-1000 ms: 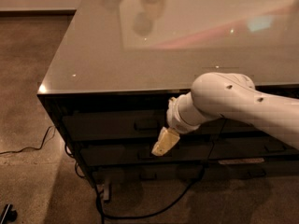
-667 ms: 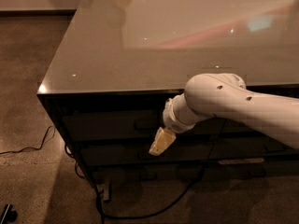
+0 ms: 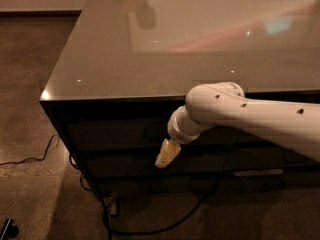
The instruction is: Open top drawer
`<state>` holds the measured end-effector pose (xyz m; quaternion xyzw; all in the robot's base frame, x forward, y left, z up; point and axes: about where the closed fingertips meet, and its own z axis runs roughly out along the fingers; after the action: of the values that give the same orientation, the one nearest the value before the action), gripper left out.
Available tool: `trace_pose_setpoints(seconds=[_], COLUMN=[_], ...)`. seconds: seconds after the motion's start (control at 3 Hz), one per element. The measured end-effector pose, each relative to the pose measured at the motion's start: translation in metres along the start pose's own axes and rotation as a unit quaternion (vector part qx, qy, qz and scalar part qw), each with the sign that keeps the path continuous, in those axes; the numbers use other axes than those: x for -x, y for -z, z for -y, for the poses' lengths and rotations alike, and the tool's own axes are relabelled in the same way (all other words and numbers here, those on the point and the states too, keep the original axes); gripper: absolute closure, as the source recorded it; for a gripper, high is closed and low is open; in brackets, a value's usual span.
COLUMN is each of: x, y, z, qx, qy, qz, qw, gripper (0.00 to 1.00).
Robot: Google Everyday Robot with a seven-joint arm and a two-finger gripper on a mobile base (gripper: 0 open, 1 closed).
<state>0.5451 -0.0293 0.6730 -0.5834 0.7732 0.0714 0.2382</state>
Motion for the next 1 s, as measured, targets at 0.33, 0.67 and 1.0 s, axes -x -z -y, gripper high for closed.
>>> trace_pose_setpoints(seconds=[0.33, 0.67, 1.0], x=[0.0001, -0.0005, -0.0016], y=[-0.0004, -0.0037, -0.0095], z=[-0.0001, 0.0025, 0.0024], qx=[0.0, 0.005, 0.007], qy=[0.0, -0.006, -0.008], qz=[0.0, 0.011, 0.015], qw=[1.0, 0.9999, 0.9998], gripper=[0.0, 0.0, 0.0])
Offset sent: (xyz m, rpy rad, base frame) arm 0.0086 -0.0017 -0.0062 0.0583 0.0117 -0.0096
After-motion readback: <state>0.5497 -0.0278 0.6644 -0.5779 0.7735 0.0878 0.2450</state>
